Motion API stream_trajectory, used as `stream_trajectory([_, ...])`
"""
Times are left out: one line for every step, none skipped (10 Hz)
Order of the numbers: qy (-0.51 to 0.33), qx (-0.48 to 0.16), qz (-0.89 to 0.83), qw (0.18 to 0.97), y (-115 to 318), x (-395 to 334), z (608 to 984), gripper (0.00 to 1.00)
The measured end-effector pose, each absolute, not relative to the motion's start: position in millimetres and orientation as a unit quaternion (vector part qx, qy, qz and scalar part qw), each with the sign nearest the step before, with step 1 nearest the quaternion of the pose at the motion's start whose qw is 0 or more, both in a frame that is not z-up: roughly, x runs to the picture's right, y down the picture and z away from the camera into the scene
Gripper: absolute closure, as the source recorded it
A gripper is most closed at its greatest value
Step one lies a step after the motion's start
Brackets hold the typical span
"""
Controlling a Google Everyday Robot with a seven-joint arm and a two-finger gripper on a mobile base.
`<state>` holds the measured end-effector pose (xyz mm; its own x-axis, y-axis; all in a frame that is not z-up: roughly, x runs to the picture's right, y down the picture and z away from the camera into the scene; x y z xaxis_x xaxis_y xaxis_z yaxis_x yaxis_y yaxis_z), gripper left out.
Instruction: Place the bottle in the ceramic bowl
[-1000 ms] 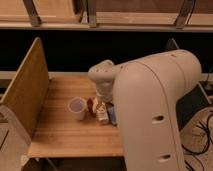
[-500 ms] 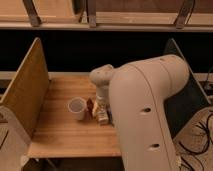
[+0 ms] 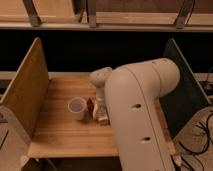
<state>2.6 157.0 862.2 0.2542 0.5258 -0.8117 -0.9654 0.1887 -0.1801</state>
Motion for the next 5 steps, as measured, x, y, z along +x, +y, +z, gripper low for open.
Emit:
stream_trajectory([0.307,-0.355,0.527,0.709,154.3,2.3,864.5,0.47])
stream_trajectory([0.306,-0.354,0.527,0.710,152.2,2.6,866.0,0.56])
stream_trajectory([0.304,-0.353,0.527,0.711,150.8,2.6,867.0,0.67])
stream_trajectory([0.302,-0.352,0.527,0.712,149.3,1.7,867.4,0.76])
stream_trajectory([0.297,-0.351,0.527,0.715,145.5,-0.1,866.8,0.88])
